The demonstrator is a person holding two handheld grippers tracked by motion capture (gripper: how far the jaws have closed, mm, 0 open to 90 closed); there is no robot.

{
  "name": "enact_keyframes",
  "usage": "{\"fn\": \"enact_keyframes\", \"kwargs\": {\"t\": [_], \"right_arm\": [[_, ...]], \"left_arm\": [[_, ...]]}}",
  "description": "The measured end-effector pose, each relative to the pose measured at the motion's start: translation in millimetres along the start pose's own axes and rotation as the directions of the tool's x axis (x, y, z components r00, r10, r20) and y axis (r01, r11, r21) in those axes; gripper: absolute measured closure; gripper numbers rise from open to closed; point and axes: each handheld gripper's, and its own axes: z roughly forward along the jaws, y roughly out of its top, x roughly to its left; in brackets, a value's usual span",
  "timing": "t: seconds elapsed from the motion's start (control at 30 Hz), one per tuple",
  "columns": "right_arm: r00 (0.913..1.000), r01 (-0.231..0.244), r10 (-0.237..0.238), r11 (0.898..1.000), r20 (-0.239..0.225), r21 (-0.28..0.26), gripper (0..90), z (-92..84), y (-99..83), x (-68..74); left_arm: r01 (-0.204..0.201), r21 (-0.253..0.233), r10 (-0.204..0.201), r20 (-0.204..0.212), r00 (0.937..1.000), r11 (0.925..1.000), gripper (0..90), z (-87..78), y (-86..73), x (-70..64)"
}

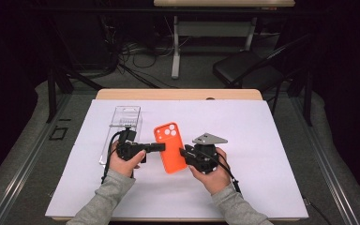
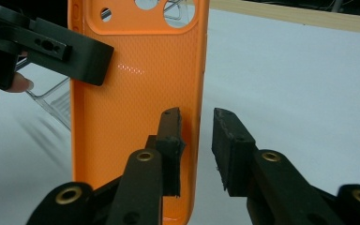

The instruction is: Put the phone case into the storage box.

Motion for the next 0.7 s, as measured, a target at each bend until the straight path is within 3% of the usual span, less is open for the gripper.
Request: {"fn": "enact_keyframes", "kwargs": {"t": [0.5, 0.7], "right_arm": [[0.9991, 0.006, -0.007, 1.000, -0.042, -0.023, 57.6, -4.0, 5.0, -5.5], [0.9962, 0.003, -0.004, 1.000, -0.087, -0.018, 53.1, -5.6, 8.8, -8.4]], "left_arm": [[-0.029, -0.019, 0.028, -0.022, 0.9994, 0.9994, 81.8, -5.4, 2.3, 2.3], [-0.046, -0.027, 0.046, -0.024, 0.9987, 0.9986, 81.7, -8.1, 3.5, 2.4]]}}
